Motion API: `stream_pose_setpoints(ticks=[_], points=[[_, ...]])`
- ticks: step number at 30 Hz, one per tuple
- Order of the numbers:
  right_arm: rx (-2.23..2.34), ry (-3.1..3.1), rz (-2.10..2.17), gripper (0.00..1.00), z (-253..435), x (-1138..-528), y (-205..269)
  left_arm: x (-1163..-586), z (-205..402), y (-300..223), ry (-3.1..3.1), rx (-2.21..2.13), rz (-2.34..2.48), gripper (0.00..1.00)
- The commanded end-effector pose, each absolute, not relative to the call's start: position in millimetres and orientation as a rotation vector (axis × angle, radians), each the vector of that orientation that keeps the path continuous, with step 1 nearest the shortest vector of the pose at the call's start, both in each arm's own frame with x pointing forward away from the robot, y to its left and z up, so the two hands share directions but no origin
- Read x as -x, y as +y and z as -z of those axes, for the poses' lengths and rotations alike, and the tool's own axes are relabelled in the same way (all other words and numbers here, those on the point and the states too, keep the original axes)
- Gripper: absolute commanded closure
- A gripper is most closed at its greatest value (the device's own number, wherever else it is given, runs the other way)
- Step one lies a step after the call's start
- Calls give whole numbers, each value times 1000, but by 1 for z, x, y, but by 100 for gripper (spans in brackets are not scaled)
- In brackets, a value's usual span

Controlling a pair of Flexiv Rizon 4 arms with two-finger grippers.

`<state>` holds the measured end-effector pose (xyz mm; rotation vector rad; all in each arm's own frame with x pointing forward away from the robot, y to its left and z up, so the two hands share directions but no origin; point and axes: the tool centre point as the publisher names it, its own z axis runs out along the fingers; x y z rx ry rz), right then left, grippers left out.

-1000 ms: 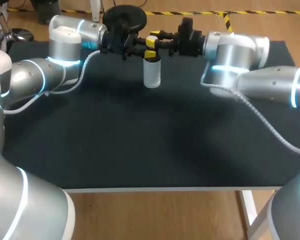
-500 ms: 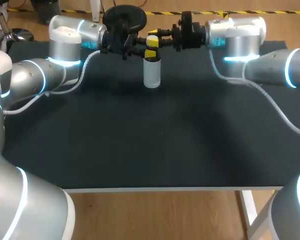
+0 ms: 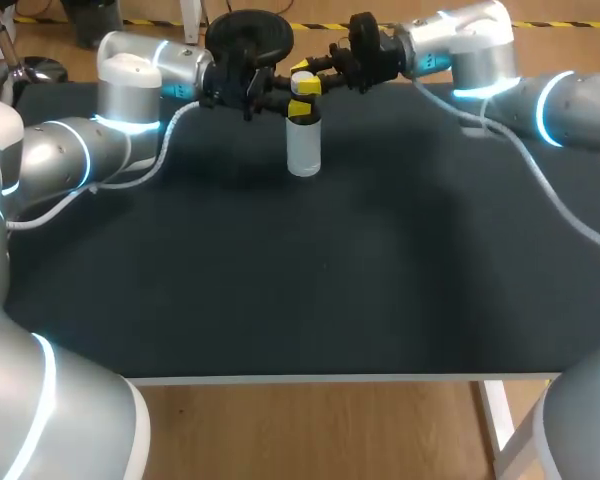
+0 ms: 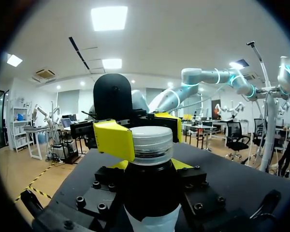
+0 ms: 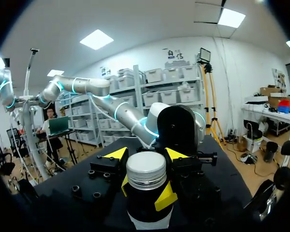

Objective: Unscrew the bottle cap

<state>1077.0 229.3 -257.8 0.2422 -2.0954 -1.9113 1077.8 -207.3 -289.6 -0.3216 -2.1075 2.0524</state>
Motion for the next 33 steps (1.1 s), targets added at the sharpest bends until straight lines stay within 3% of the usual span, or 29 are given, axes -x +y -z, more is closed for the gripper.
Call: stream_pose_setpoints(ticks=[1,33], points=[[-843,-1574,1534,100,278,-1083,229,-1083,290,-209,-2061,390,-2013,100],[-1014,-1407,1379,100,231,-1086,228,-1083,290,-209,-2061,390,-2013,100]])
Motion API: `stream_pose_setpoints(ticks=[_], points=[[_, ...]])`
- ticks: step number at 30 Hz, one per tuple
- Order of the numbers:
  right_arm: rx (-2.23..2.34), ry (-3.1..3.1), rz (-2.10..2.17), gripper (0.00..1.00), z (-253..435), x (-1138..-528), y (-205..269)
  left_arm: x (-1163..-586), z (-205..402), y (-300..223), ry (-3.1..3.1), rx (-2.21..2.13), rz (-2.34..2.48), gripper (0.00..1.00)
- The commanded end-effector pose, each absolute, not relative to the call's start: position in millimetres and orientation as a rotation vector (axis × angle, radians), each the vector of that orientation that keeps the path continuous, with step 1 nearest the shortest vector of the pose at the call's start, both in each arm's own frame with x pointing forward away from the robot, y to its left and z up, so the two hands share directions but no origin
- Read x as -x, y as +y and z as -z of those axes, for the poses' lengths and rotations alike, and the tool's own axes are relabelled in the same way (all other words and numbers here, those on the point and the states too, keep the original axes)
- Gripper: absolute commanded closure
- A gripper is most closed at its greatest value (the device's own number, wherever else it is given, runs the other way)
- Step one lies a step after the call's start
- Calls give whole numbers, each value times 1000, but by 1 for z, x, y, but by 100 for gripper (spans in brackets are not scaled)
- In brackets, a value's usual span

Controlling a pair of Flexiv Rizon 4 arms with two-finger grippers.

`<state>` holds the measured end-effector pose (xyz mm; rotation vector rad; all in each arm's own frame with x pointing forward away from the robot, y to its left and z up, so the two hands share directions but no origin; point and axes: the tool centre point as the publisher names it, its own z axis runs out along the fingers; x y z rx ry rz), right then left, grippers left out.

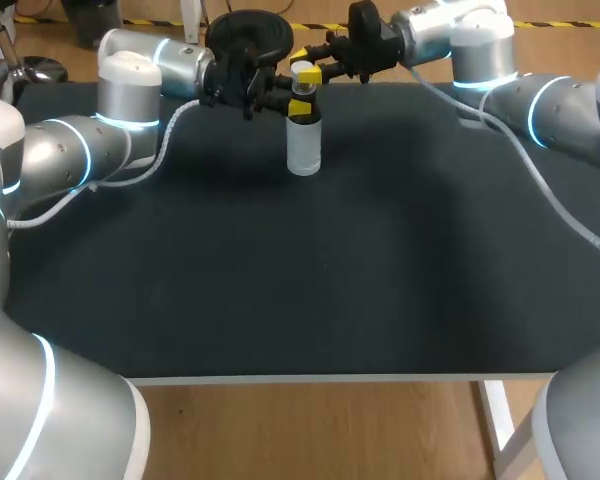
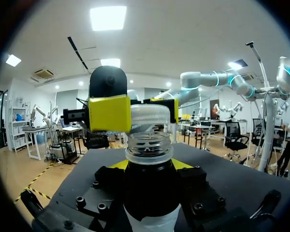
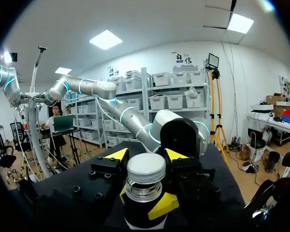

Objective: Unscrew the bottle cap

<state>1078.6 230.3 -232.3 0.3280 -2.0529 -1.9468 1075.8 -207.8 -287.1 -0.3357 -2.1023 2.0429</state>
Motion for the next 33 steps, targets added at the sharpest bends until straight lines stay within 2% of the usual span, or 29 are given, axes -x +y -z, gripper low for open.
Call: stream_pose_setpoints(ticks=[1,8,15,25,33], points=[[-1019,-1409,1381,100,229,-1087,227,-1083,290,-209,-2061,390,-2013,100],[-973,-1521,1505,100,220,-1093,205,-1083,290,-209,-2061,390,-2013,100],[-851,-1622,1610,100,228,-1087,162,-1083,290,-209,-2061,390,-2013,100],[-482,-1760,1742,100,289,-1071,110,-1083,290,-209,-2061,390,-2013,100],[-226,-1857,1752,100,349,-1068,101,-1083,290,-209,-2061,390,-2013,100]])
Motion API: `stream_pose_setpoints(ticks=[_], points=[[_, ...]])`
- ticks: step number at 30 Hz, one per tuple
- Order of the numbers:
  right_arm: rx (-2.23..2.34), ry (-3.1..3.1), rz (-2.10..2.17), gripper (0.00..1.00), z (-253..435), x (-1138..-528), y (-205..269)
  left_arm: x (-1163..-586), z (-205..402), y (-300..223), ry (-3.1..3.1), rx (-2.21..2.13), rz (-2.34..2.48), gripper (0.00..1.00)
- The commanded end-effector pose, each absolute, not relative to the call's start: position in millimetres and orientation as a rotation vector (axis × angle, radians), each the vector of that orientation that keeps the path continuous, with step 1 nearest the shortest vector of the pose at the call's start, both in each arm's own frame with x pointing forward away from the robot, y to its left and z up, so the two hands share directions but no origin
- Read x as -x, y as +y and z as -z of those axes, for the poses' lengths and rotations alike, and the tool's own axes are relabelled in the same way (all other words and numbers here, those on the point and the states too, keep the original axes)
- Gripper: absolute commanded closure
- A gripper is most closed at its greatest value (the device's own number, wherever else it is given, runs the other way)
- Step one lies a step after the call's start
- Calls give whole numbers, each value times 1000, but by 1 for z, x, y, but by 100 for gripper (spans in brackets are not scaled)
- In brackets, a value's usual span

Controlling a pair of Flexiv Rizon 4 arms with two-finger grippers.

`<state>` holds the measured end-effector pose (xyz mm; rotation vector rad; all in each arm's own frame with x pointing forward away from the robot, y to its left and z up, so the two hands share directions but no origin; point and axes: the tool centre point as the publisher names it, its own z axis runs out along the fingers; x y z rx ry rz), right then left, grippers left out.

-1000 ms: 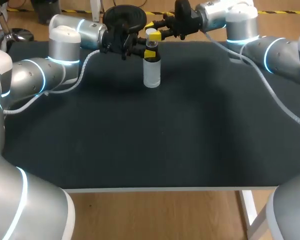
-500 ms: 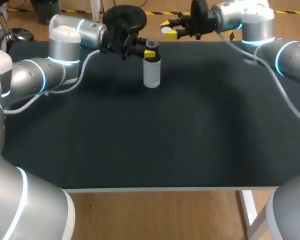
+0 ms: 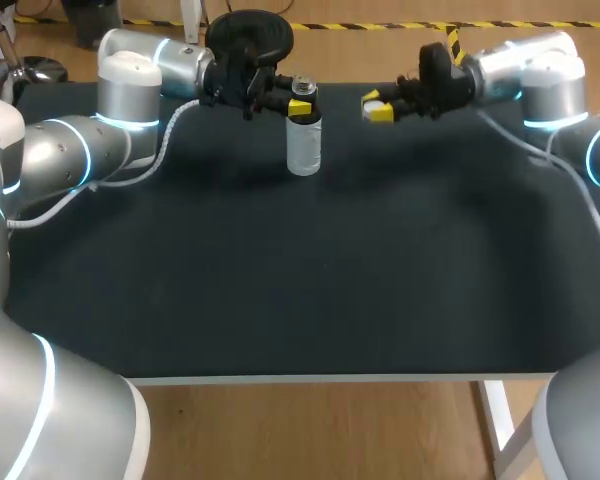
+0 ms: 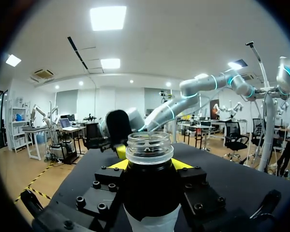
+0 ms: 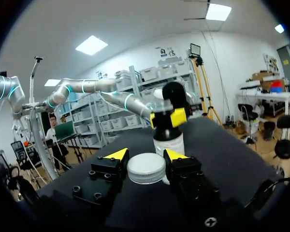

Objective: Unscrew the bottle cap

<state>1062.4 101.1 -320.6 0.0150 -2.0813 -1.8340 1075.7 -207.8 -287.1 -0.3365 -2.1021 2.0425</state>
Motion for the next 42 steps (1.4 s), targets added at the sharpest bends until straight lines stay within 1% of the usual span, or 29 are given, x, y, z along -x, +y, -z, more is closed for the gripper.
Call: stream_pose_setpoints(ticks=[1,10,16,17,18,34,35,36,37,42], points=[[-203,-1872,1764,100,355,-1069,100,-1083,290,-209,-2061,390,-2013,100],[-4,-1988,1726,100,391,-1071,92,-1083,290,-209,-2061,390,-2013,100],[83,-2011,1678,100,401,-1067,89,-1083,290,-209,-2061,390,-2013,100],[96,-2005,1688,64,402,-1066,89,-1083,290,-209,-2061,390,-2013,100],[105,-2011,1692,0,402,-1066,88,-1083,290,-209,-2061,390,-2013,100],[121,-1999,1791,0,387,-1065,90,-1083,290,-209,-2061,390,-2013,100],[121,-1999,1791,0,387,-1065,90,-1083,290,-209,-2061,390,-2013,84],[121,-1999,1791,0,387,-1065,90,-1083,290,-209,-2061,390,-2013,44],[121,-1999,1791,0,387,-1065,90,-1083,290,-209,-2061,390,-2013,0],[121,-1999,1791,0,387,-1065,90,-1083,290,-209,-2061,390,-2013,0]])
